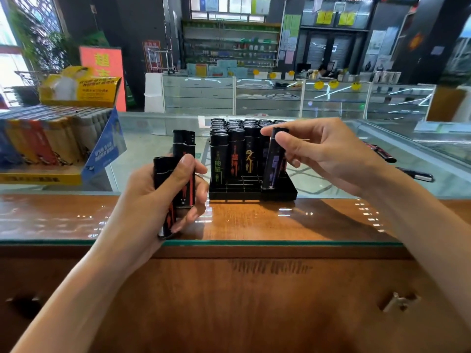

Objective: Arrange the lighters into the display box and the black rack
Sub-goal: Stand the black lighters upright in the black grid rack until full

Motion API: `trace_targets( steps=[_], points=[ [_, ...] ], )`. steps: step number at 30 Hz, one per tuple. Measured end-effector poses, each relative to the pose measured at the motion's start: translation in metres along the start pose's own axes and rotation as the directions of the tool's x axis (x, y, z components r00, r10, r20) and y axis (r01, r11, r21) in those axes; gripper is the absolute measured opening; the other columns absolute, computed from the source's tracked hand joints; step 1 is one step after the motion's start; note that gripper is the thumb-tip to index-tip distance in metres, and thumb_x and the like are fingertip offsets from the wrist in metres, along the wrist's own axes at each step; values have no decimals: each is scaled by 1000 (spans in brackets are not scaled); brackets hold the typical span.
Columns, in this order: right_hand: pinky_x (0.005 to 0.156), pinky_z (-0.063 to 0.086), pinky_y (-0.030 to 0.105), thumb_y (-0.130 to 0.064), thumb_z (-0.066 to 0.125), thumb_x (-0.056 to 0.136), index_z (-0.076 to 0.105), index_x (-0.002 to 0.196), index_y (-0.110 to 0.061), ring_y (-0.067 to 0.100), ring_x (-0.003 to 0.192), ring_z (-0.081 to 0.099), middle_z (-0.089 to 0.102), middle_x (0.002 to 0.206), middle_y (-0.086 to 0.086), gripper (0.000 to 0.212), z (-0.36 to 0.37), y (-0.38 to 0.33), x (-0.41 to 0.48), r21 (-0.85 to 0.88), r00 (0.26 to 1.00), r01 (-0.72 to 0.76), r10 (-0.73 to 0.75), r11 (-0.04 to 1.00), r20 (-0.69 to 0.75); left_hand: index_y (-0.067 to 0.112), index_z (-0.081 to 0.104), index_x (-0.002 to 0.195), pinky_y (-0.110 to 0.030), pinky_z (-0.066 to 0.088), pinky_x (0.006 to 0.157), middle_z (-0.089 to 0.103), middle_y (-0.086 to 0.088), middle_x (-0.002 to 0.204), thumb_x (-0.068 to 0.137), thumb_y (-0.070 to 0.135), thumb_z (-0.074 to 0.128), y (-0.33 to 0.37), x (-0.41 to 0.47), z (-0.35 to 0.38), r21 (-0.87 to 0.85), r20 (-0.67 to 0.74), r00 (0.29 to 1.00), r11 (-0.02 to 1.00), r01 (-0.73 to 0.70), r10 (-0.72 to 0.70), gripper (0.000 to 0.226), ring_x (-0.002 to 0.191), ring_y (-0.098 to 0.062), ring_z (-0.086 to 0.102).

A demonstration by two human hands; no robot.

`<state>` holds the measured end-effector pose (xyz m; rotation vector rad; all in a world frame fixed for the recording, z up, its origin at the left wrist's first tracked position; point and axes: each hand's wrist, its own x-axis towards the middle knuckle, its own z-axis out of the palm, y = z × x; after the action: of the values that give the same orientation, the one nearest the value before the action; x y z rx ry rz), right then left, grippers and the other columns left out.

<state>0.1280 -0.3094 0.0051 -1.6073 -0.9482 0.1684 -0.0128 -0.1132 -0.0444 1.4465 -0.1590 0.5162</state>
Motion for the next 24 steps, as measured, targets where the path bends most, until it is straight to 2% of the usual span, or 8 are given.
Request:
trace_targets(
  steps=[2, 6, 12, 14, 17, 19, 21, 24],
  points=[
    [59, 45, 17, -12, 57, 82, 67, 106, -6, 12, 68, 47, 53, 88, 17, 26, -4, 0, 0, 65, 999, -19, 15, 998, 51, 8, 60, 89, -18, 32, 35, 56, -7, 62, 89, 32, 50, 0, 0, 0, -4, 3, 1000, 1000, -2, 2, 26, 44, -17, 46],
    [56, 43, 17, -6, 55, 84, 65, 106, 1, 11, 66, 49, 59, 92, 18, 25, -5, 4, 0, 113, 997, -30, 22, 993, 70, 9, 61, 88, -18, 34, 34, 57, -6, 62, 89, 32, 51, -1, 0, -1, -11, -2, 1000, 1000, 3, -3, 25, 44, -16, 48],
    [58, 45, 17, 0, 58, 86, 63, 118, -6, 10, 64, 50, 59, 72, 2, 33, -4, 8, 2, 64, 999, -10, 6, 998, 54, 11, 63, 84, -17, 34, 33, 57, -7, 61, 89, 31, 51, 1, -1, 2, -4, -25, 1000, 1000, 12, -12, 24, 44, -17, 47],
    [56, 43, 17, -1, 60, 84, 65, 114, -7, 10, 62, 49, 59, 71, 2, 31, -3, 8, 3, 69, 998, -6, 2, 998, 66, 11, 63, 84, -16, 34, 33, 56, -8, 61, 89, 30, 50, 1, -1, 3, -2, -28, 999, 1000, 18, -18, 24, 43, -17, 47],
    [56, 43, 16, -9, 66, 77, 67, 102, -6, 20, 63, 45, 60, 77, 9, 26, -3, 7, 5, 63, 998, 4, -8, 998, 66, 10, 62, 85, -17, 33, 33, 56, -7, 61, 89, 30, 50, 2, -1, 3, 2, -33, 999, 1000, 26, -26, 24, 42, -17, 46],
    [55, 43, 17, -13, 69, 74, 66, 98, -2, 26, 65, 44, 59, 82, 21, 26, -1, 7, 6, 33, 998, 19, -21, 999, 53, 9, 61, 85, -17, 32, 34, 55, -7, 60, 88, 30, 50, 2, -1, 4, 7, -39, 999, 1000, 24, -24, 24, 42, -18, 45],
    [52, 43, 18, -15, 71, 72, 63, 94, 3, 21, 59, 49, 58, 90, 37, 29, 1, 7, 7, 8, 998, 44, -44, 999, 41, 9, 61, 86, -17, 32, 34, 55, -7, 60, 88, 30, 50, 2, -1, 4, 13, -41, 999, 1000, 21, -20, 24, 42, -18, 44],
    [46, 41, 19, -22, 73, 69, 60, 86, -1, 12, 50, 51, 58, 93, 42, 29, 2, 8, 9, -21, 997, 72, -71, 997, 4, 9, 61, 85, -18, 32, 33, 55, -7, 60, 88, 30, 50, 2, -2, 4, 18, -40, 999, 999, 27, -26, 24, 43, -18, 45]
  ],
)
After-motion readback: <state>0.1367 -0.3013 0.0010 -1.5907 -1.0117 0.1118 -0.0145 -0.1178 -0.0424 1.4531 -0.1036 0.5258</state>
